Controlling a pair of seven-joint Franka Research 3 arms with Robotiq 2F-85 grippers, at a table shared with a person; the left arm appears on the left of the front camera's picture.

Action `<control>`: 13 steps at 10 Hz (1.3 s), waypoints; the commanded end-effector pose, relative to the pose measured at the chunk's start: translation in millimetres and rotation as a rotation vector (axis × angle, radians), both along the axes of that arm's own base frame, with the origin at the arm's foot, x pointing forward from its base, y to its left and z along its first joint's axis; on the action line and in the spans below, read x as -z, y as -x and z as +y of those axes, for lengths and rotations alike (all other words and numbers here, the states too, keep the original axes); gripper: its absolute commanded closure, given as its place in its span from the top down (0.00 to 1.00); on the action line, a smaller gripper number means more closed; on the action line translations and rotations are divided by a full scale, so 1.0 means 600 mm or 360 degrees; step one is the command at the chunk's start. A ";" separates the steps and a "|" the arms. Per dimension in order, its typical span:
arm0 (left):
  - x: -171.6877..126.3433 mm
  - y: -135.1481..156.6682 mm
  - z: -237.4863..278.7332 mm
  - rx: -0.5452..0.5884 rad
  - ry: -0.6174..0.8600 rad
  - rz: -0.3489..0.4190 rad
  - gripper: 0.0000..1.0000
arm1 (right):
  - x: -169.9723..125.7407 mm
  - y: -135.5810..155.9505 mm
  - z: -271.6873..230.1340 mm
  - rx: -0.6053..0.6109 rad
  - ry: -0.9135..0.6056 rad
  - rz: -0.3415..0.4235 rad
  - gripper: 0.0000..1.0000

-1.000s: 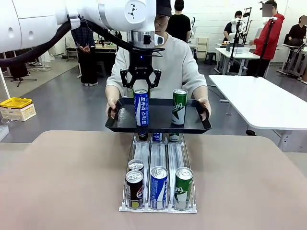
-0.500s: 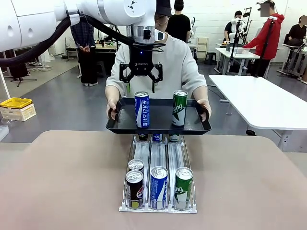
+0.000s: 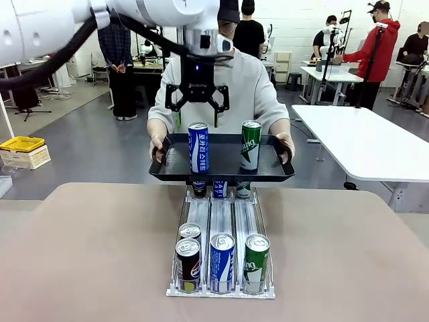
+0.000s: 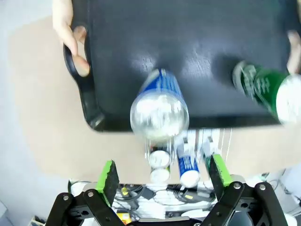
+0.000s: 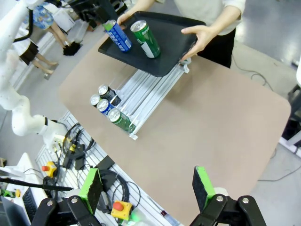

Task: Retrieve and hand over the desired beverage to the person.
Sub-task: Place the picked can on the Handle tray extended by the person.

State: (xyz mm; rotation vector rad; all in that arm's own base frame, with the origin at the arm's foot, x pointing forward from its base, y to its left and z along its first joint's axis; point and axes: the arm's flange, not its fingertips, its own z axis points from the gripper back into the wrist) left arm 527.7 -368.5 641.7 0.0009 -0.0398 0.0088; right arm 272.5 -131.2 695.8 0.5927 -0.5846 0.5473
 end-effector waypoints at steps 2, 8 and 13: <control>-0.050 0.209 0.093 0.0280 0.0123 -0.0133 1.00 | -0.001 -0.001 0.002 -0.0034 -0.0038 -0.0021 1.00; 0.064 0.348 0.266 0.0460 0.0381 -0.0036 1.00 | -0.001 -0.001 0.002 -0.0034 -0.0038 -0.0021 1.00; 0.071 0.348 0.271 0.0436 0.0350 0.0003 1.00 | -0.001 -0.001 0.002 -0.0034 -0.0038 -0.0021 1.00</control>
